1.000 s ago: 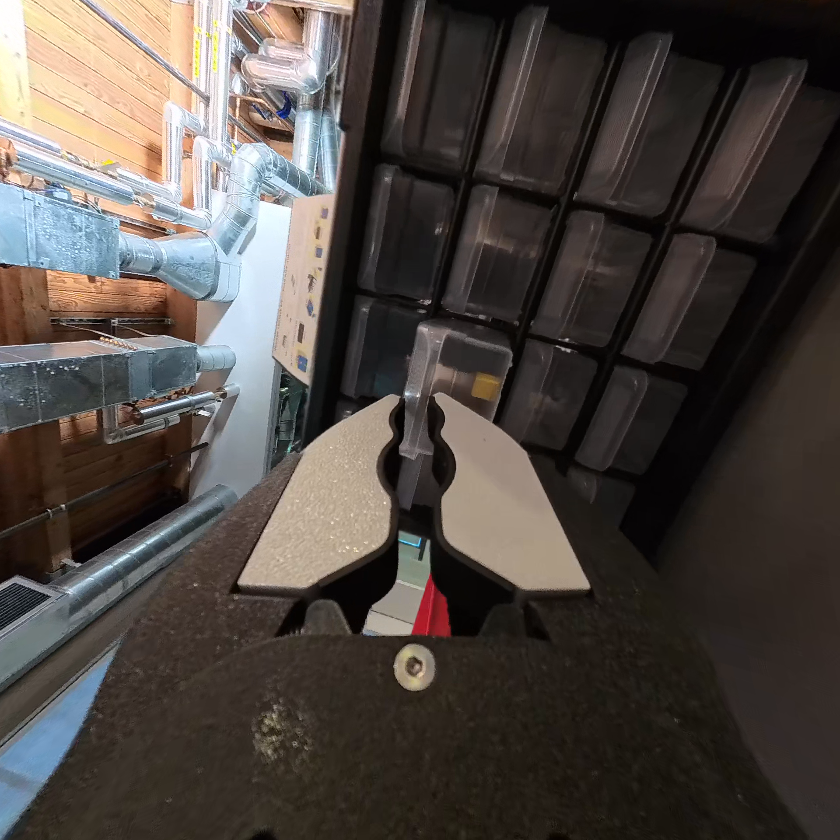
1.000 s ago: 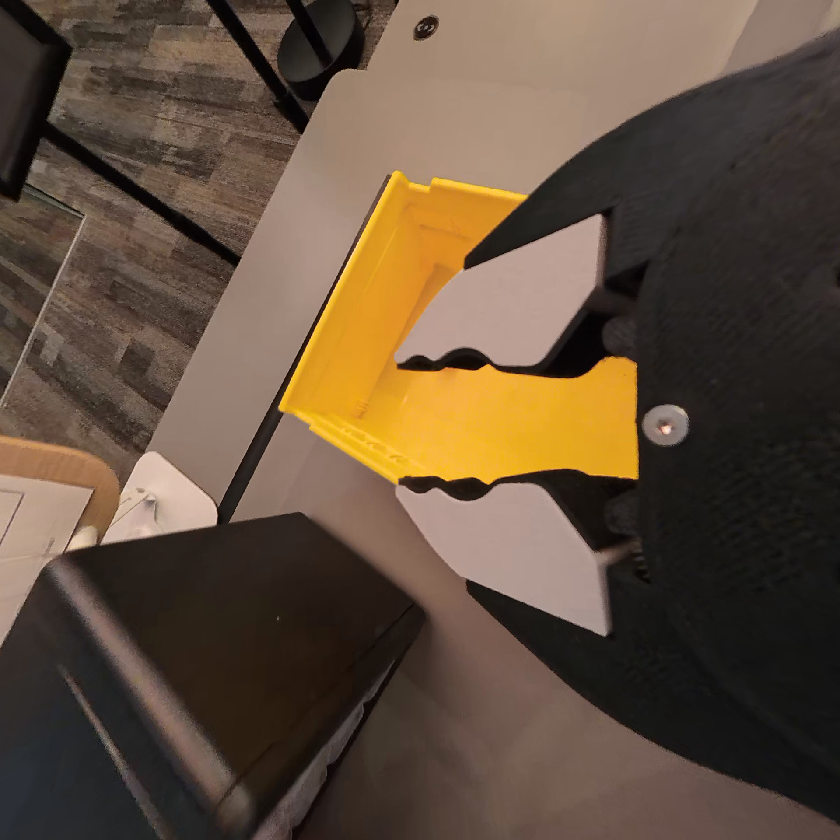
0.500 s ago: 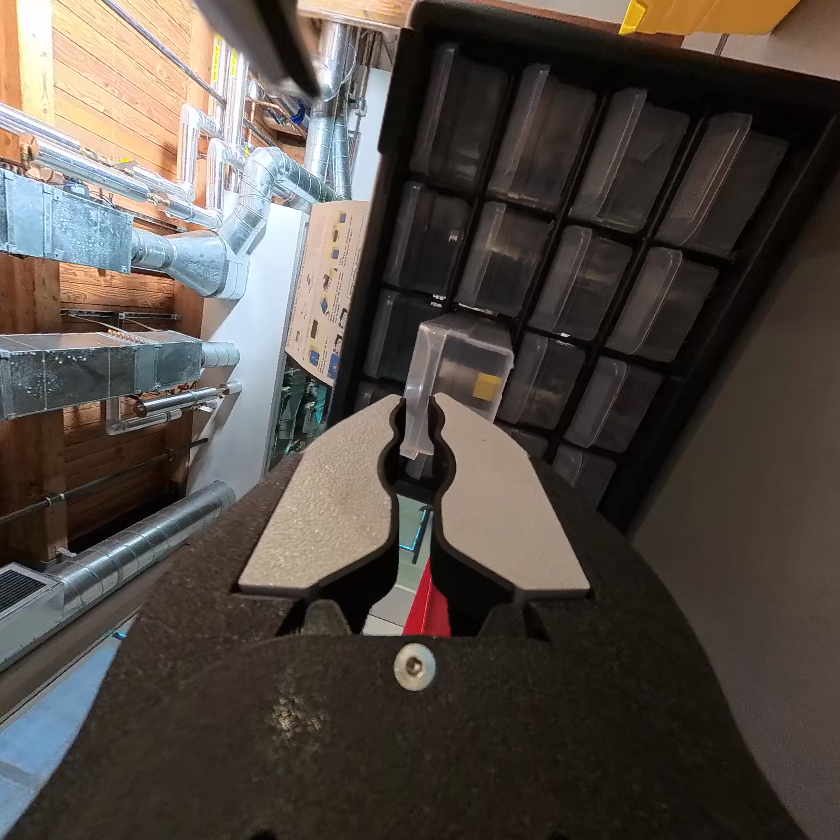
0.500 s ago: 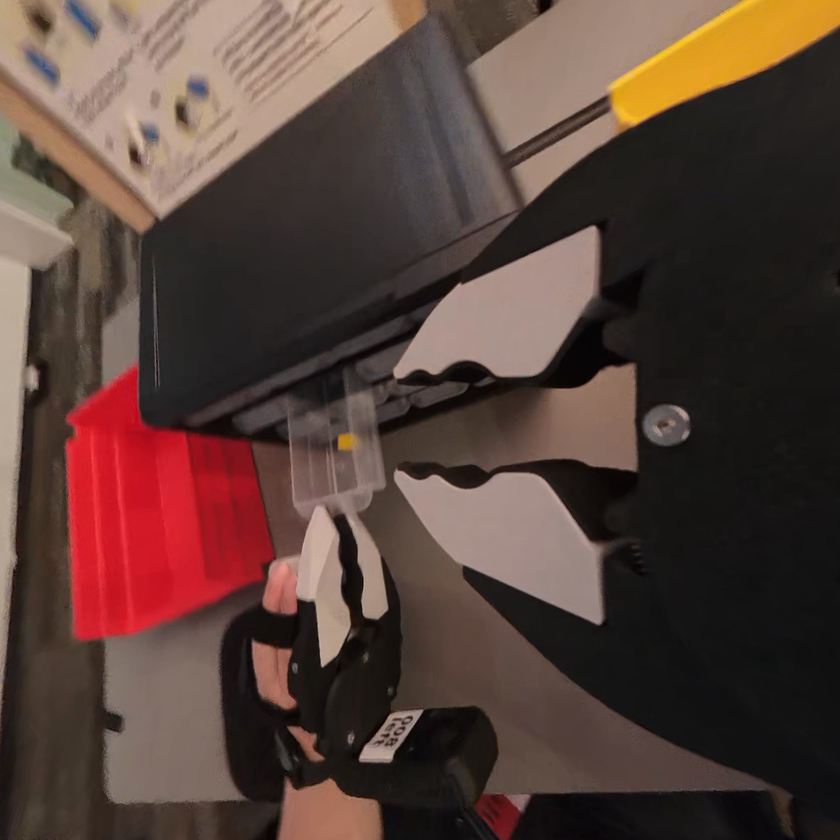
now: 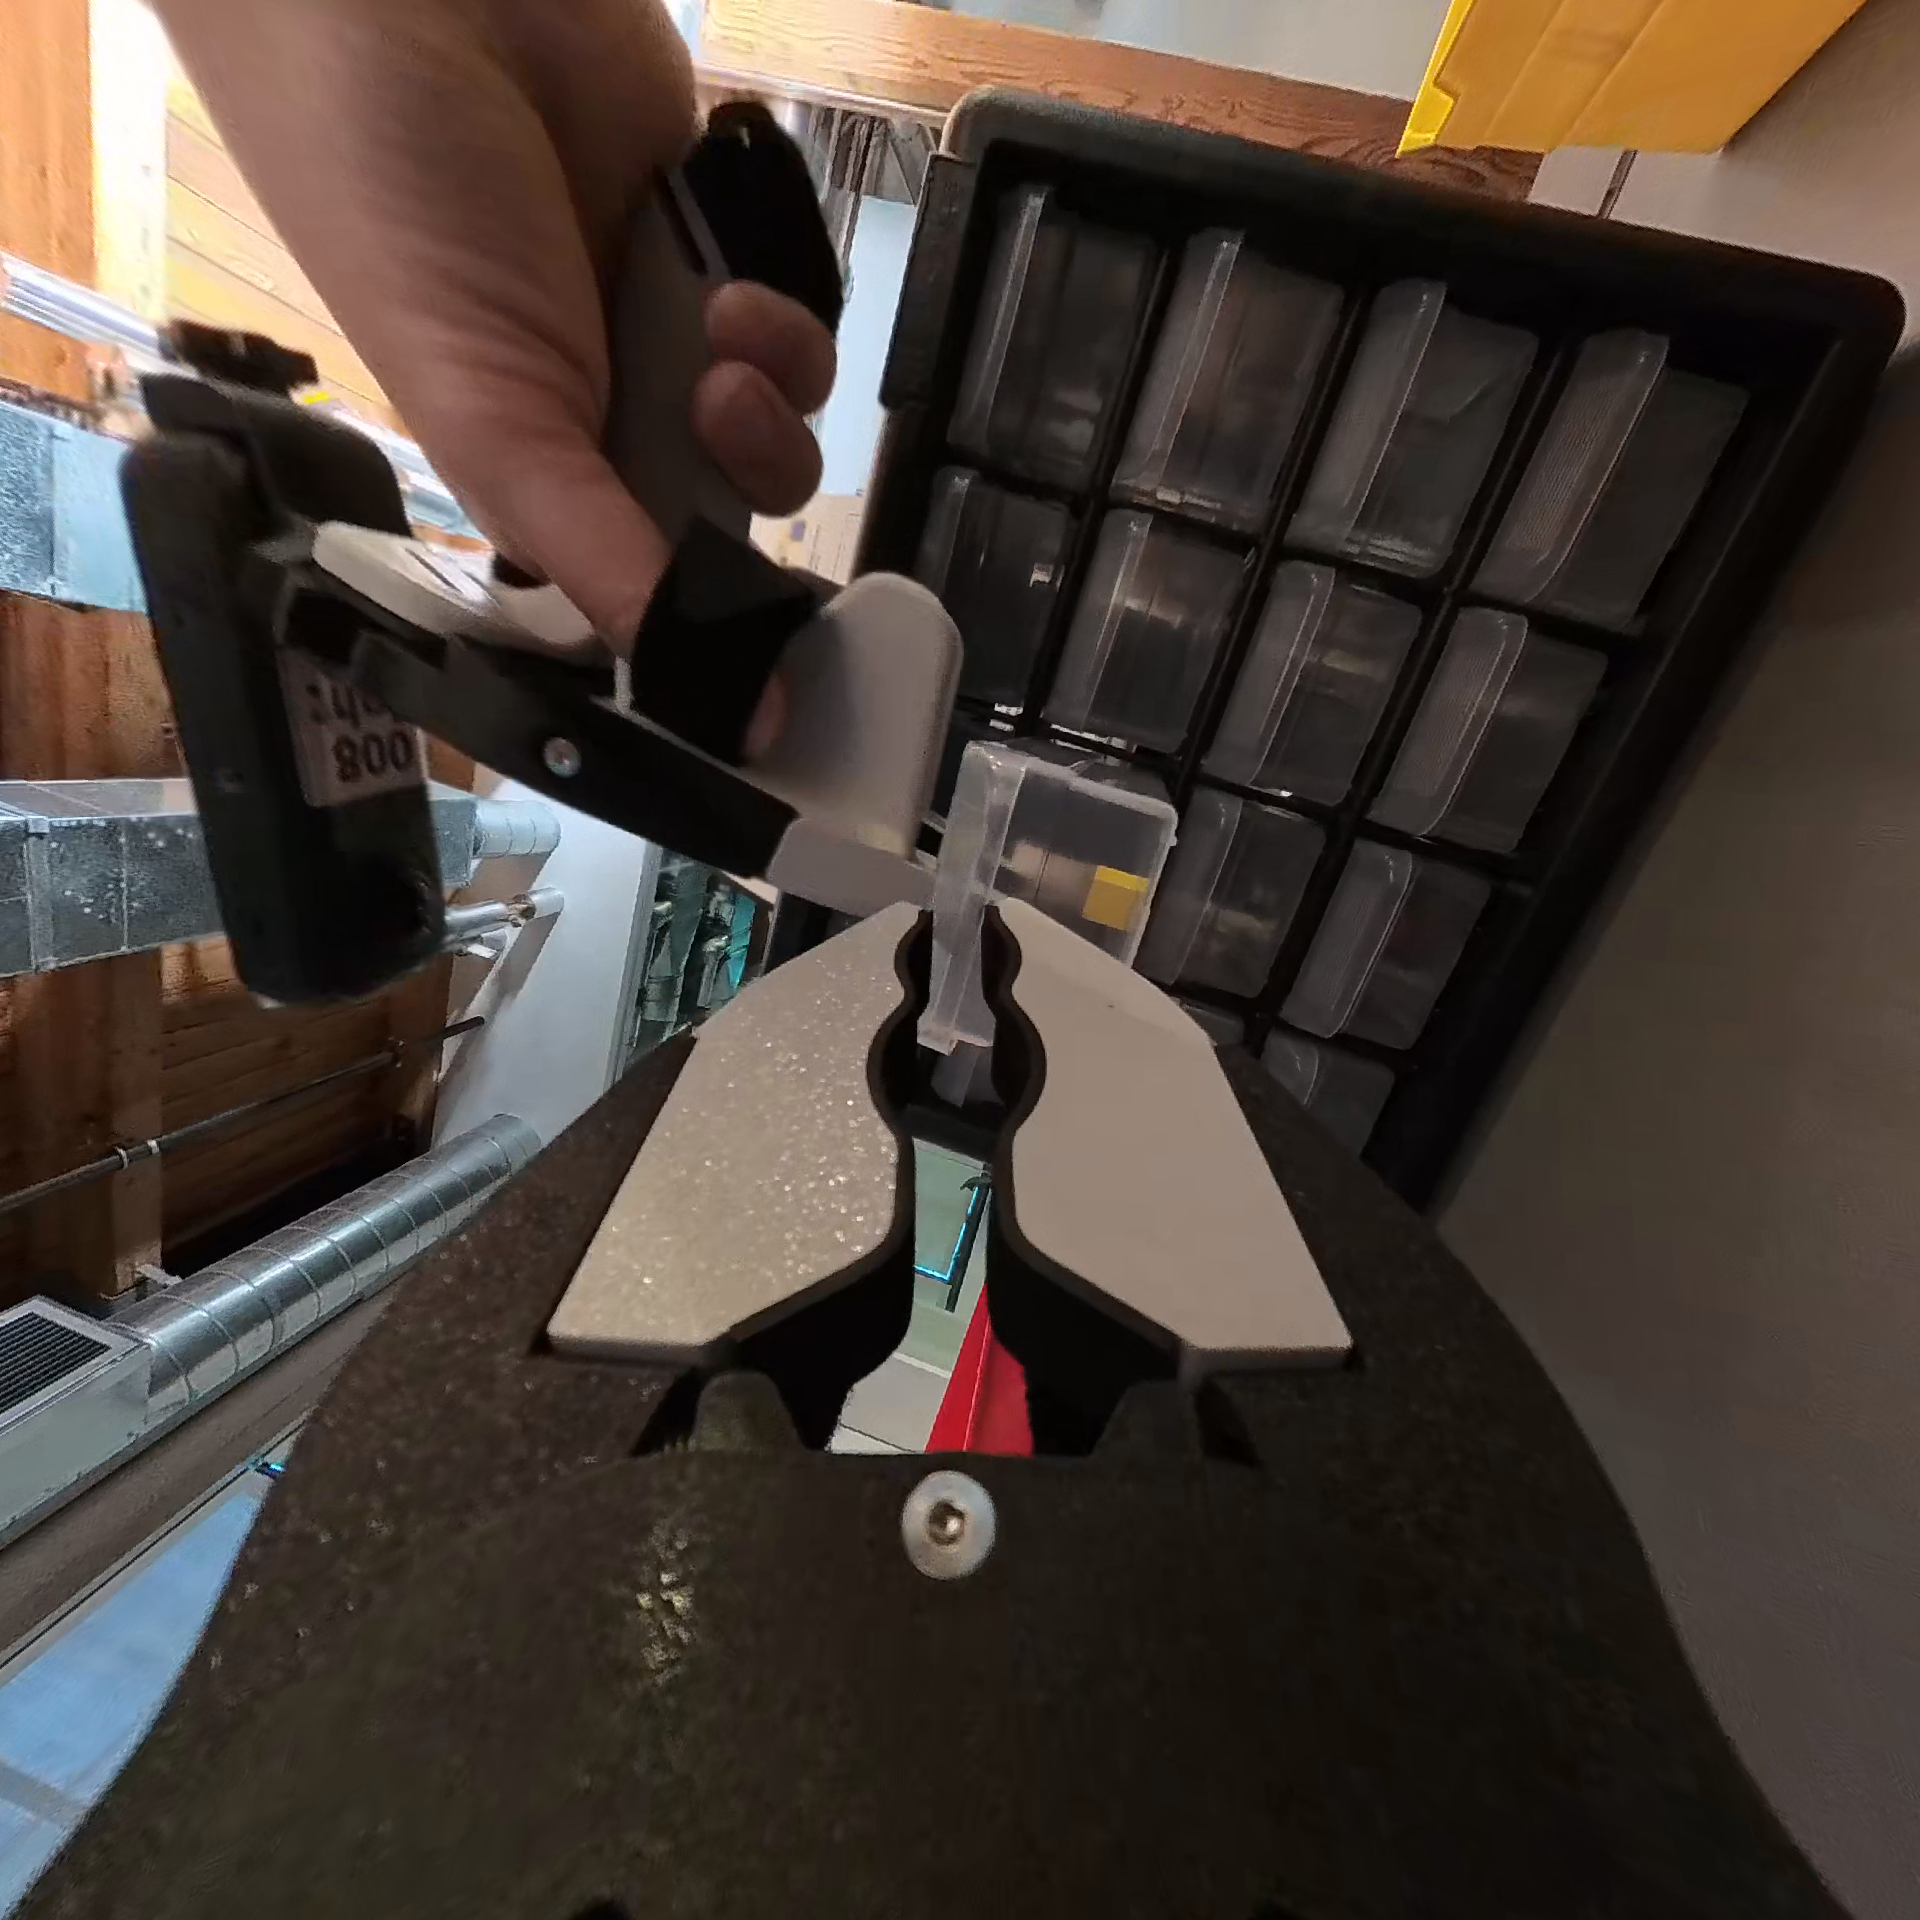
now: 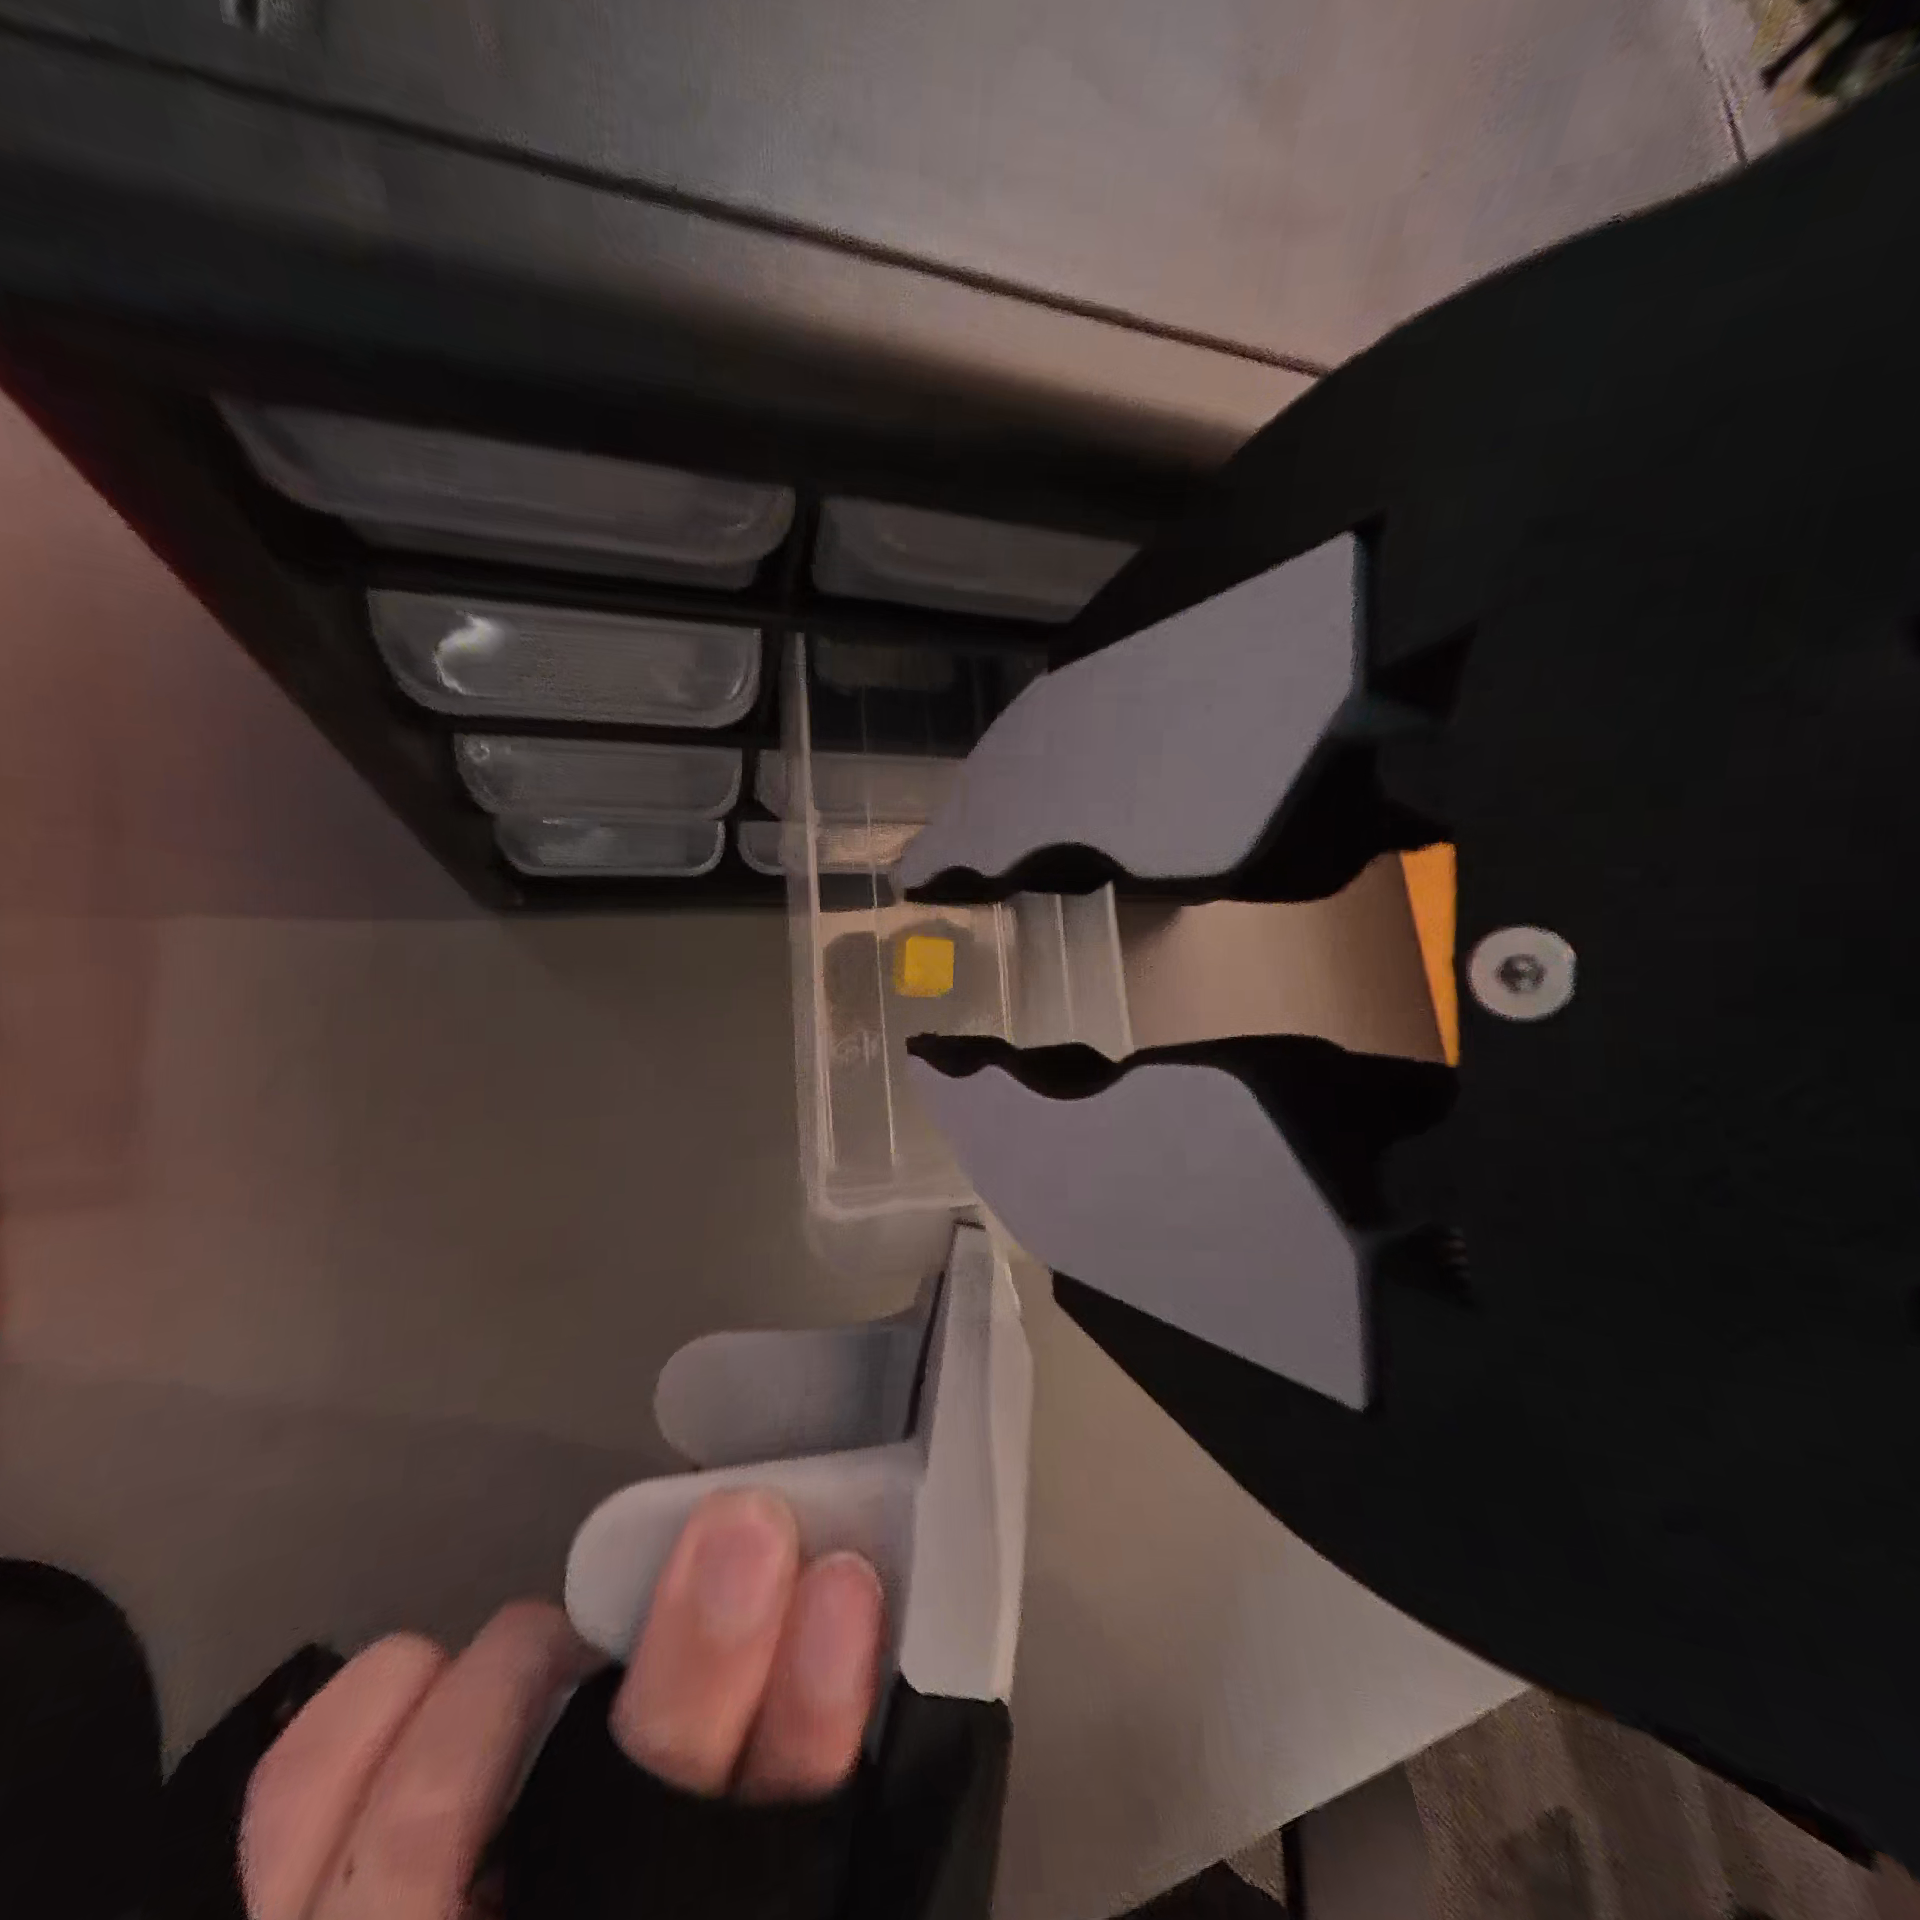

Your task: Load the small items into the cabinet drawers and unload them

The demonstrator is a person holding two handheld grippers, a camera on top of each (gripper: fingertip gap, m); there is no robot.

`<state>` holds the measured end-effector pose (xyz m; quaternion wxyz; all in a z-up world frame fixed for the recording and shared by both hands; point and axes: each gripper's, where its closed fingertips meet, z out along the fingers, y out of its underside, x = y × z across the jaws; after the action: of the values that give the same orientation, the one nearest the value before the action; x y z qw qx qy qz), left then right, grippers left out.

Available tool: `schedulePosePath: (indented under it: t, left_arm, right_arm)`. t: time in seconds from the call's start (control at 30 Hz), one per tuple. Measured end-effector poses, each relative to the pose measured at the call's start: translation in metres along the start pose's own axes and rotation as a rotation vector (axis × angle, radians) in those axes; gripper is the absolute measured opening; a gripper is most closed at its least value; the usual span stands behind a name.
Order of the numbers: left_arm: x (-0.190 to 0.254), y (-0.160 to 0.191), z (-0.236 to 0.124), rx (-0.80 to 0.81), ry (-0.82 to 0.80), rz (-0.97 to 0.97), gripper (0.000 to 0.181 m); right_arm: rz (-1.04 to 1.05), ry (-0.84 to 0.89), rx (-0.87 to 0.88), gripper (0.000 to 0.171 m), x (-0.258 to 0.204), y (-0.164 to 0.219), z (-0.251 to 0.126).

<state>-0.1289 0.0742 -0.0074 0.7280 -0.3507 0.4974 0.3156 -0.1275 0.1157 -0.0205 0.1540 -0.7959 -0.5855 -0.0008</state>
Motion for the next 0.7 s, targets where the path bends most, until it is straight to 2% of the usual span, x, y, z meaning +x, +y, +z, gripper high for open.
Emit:
schedulePosePath:
  t: [0.17,0.37,0.53,0.7]
  left_arm:
    - [0.002,-0.001,0.0,0.004,0.015,-0.001,0.009]
    - [0.0,-0.003,-0.001,0.011,0.01,-0.002,0.009]
    - [0.002,-0.003,-0.001,0.013,0.014,0.007,0.009]
    - [0.0,-0.001,0.0,0.004,0.007,-0.003,0.009]
  right_arm:
    - [-0.003,-0.04,-0.137,0.026,-0.002,0.008,0.014]
    - [0.042,-0.088,-0.202,0.025,-0.002,0.013,0.015]
    - [0.064,-0.133,-0.287,0.013,-0.006,0.018,0.019]
    - [0.017,-0.087,-0.256,0.012,-0.004,0.013,0.015]
